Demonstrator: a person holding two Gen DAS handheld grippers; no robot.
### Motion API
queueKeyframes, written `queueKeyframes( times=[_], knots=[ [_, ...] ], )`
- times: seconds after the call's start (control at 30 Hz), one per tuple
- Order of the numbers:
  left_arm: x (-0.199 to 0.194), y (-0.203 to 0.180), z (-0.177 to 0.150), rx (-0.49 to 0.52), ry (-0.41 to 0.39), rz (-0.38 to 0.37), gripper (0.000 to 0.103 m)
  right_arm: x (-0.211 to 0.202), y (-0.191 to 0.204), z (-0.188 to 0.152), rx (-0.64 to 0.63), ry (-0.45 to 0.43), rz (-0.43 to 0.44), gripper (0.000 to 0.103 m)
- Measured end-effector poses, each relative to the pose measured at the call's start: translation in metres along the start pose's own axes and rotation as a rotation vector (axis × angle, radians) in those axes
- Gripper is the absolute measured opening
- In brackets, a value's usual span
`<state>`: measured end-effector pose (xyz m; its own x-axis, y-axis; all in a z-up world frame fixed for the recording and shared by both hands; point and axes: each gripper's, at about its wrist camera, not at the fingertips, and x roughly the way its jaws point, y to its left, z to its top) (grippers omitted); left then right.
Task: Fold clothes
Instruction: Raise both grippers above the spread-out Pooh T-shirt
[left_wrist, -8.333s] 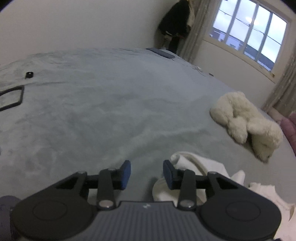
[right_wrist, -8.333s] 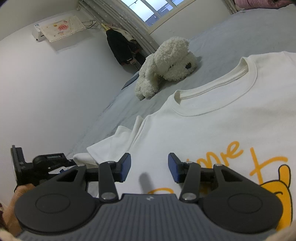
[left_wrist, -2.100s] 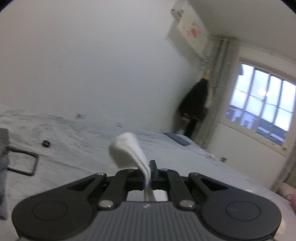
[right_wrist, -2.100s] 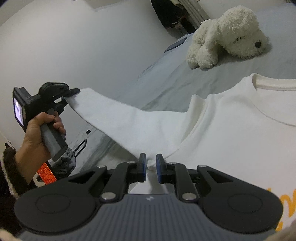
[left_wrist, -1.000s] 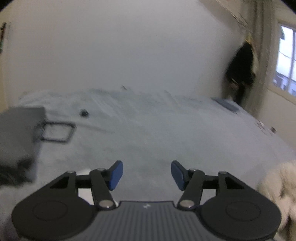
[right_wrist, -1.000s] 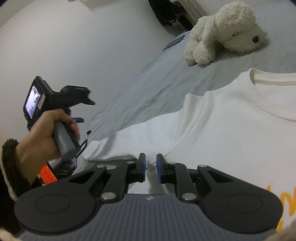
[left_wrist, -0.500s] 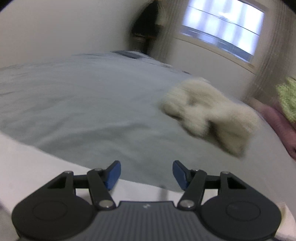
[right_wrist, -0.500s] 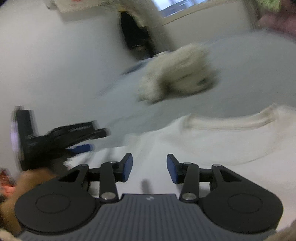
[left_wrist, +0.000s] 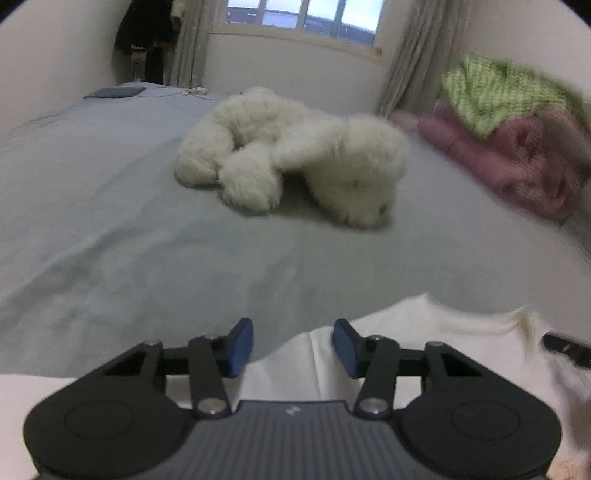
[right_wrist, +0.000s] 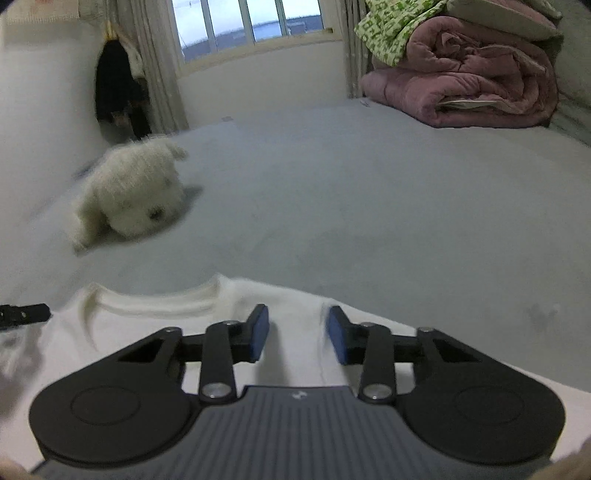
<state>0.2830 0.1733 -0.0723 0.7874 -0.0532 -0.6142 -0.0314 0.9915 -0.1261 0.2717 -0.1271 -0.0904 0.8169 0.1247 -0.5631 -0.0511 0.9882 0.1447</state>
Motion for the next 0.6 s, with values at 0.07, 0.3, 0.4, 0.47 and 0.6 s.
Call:
queueKeyframes(
  times=[0.07, 0.3, 0.4, 0.47, 0.6],
  knots=[
    [0.002, -0.007, -0.003, 0.01, -0.023, 0.034, 0.054, 0.005, 0.006, -0.003, -0.047, 0.004, -0.049, 0.034],
    [-0.043, -0.024, -0.016, -0.121, -0.106, 0.104, 0.063, -0.005, 0.005, -0.001, 0.023, -0.014, -0.046, 0.041],
    [-0.067, -0.037, -0.028, -0.076, -0.091, 0.069, 0.069, -0.021, 0.006, -0.001, 0.056, 0.011, -0.018, 0.042],
    [-0.077, -0.045, -0.04, -0.026, -0.071, 0.043, 0.073, -0.038, 0.012, -0.003, 0.031, 0.021, 0.002, 0.048],
    [-0.096, -0.055, -0.077, 0.046, -0.019, -0.058, 0.081, -0.069, 0.021, -0.016, -0.045, 0.079, 0.037, 0.053]
  ],
)
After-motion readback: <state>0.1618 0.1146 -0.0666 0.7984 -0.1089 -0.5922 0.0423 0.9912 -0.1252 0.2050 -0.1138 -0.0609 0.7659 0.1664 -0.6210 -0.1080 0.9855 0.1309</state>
